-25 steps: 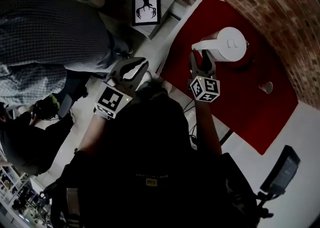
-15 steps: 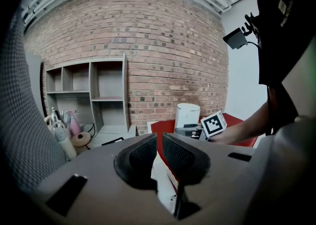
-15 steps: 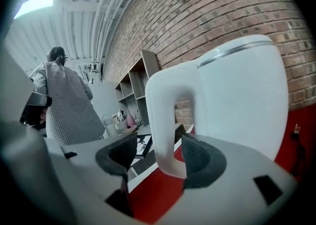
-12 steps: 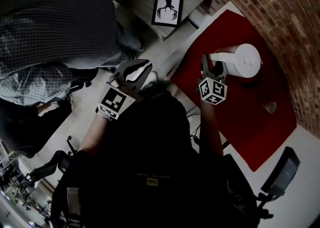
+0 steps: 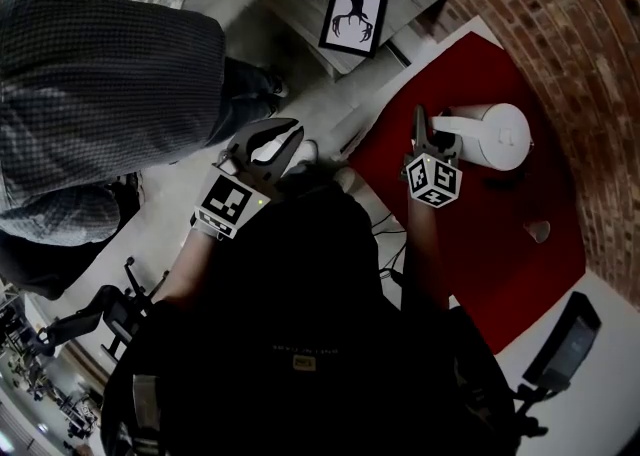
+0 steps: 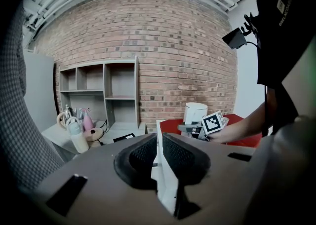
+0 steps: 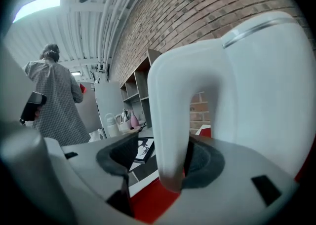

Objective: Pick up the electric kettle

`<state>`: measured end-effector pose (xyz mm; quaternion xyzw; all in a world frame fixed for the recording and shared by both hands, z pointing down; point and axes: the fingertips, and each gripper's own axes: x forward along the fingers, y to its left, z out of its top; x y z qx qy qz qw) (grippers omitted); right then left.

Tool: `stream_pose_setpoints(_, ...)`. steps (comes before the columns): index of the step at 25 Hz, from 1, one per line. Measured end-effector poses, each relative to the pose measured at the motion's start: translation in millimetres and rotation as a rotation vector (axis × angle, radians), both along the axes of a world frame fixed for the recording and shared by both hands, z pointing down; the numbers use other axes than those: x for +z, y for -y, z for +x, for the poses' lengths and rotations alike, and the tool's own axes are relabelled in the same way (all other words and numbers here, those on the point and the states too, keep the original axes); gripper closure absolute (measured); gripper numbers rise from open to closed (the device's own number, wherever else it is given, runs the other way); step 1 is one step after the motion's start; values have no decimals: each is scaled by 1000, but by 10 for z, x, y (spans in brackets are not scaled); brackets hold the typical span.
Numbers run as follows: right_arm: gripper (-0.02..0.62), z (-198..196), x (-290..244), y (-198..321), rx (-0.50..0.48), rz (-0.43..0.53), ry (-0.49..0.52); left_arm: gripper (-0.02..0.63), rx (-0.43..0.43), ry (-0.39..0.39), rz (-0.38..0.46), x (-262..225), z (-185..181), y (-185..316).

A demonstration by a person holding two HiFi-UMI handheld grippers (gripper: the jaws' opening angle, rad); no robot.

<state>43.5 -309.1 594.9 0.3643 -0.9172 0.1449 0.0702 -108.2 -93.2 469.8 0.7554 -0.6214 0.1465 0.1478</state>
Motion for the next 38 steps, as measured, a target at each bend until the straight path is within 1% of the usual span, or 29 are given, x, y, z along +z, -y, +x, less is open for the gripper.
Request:
stream_pose_setpoints(3,341,-13,-20,18,-3,23,6,578,-3,7,-1,7,-5,-25)
stream_pose_setpoints(6,361,10,-22,41,11,38,-3,578,-21,9,-4,25,-23,-61)
stream_pose_setpoints(8,390,32,-21,56,37,42,-13,580,-30,7,-3,29,-53,-84)
stream_pose_setpoints(11,450,88,-59,67,86,50,-32,578,-42,1,-6,-1,-74,-136)
stream_pose_setpoints(14,497,113,-97,79,103,62,-49,578,-46,6,-2,-24,-82,-174)
stream_pose_setpoints(20,491,147,-30,147,100,76,-49,578,-73,0,-9,47,-87,-158)
stream_pose_setpoints(25,485,170,-88,145,90,97,-54,580,-82,4,-3,31,-86,-205)
stream_pose_setpoints(31,483,223,-163,129,89,93,-41,578,-80,1,0,31,-43,-249)
stream_pose_setpoints(38,477,225,-172,135,78,93,-54,580,-74,-2,0,45,-42,-240)
